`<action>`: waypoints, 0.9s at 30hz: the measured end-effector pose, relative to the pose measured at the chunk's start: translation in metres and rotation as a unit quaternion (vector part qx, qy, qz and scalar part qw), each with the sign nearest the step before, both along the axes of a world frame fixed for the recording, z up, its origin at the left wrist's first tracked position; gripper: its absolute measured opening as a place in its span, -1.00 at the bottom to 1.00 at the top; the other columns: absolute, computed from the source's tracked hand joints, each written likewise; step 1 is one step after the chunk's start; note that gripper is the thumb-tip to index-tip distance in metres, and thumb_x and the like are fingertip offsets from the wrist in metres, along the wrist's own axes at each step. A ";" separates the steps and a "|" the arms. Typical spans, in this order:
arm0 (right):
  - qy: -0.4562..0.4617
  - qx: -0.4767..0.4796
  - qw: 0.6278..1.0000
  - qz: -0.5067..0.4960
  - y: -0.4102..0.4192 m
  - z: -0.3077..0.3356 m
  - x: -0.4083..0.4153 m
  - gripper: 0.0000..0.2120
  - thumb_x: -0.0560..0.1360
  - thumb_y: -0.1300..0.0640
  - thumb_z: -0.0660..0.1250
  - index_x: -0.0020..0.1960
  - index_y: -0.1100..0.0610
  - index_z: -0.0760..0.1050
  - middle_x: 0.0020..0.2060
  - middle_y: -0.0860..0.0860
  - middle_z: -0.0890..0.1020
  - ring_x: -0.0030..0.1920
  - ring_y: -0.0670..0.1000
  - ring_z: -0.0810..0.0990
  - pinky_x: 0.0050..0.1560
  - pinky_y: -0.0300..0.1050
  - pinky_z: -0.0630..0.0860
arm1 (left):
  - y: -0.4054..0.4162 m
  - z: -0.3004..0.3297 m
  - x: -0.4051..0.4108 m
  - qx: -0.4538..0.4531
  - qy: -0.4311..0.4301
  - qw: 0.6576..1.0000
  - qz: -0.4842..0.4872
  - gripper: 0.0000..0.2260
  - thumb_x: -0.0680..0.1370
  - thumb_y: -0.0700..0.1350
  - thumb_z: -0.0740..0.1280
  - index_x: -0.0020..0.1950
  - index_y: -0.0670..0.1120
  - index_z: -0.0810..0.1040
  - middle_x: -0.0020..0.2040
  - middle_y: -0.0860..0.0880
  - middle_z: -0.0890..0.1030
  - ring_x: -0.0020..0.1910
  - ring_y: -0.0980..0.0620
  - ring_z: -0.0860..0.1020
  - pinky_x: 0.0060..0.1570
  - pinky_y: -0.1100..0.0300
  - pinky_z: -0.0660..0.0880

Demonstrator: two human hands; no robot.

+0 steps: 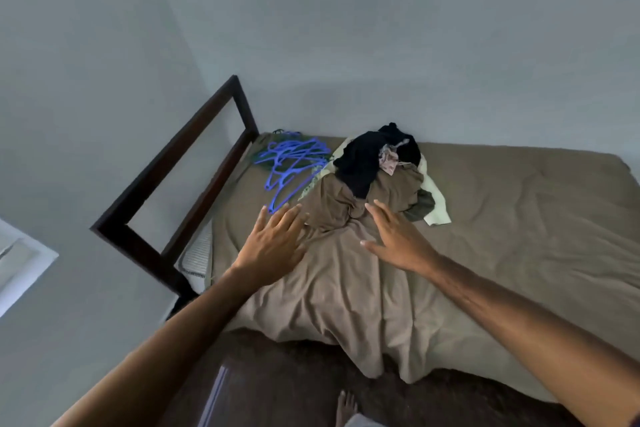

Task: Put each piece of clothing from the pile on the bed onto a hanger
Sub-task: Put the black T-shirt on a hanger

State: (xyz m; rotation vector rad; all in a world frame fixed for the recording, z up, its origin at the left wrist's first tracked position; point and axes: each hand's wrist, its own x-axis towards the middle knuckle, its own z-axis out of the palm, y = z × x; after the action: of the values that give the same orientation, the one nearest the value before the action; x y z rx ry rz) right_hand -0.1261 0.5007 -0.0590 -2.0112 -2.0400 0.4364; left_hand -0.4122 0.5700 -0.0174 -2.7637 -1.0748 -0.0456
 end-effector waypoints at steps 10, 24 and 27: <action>0.036 -0.073 0.995 -0.056 0.225 -0.057 0.013 -0.24 0.56 -0.15 0.35 0.60 0.12 0.12 0.57 0.15 0.19 0.50 0.21 0.29 0.38 0.15 0.39 | 0.243 -0.076 0.003 -0.106 0.022 0.993 0.040 -0.41 0.36 0.07 0.54 0.31 -0.05 0.43 0.22 -0.08 0.57 0.13 -0.16 0.63 0.08 -0.26 0.55; 0.006 -0.218 0.955 -0.199 0.439 -0.255 0.096 -0.22 0.53 0.03 0.35 0.63 0.06 0.04 0.58 0.10 0.14 0.53 0.19 0.21 0.44 0.14 0.32 | 0.500 -0.326 0.108 -0.309 0.072 0.948 -0.007 -0.21 0.41 0.14 0.40 0.57 -0.10 0.24 0.54 -0.16 0.27 0.43 -0.19 0.40 0.22 -0.05 0.48; -0.027 -0.243 0.948 -0.203 0.466 -0.303 0.113 -0.03 0.49 -0.03 0.44 0.64 -0.04 -0.16 0.62 0.10 -0.10 0.58 0.23 0.10 0.47 0.15 0.27 | 0.507 -0.386 0.143 -0.303 0.086 0.949 -0.004 0.05 0.34 0.21 0.49 0.65 0.08 -0.08 0.64 -0.13 -0.01 0.52 -0.24 0.25 0.21 -0.16 0.52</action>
State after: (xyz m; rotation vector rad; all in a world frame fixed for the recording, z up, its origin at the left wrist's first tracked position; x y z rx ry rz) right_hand -0.0129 0.9671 -0.3623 -2.6724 -1.5792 0.8640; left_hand -0.2692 1.0766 -0.4037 -3.2112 -1.1841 0.6144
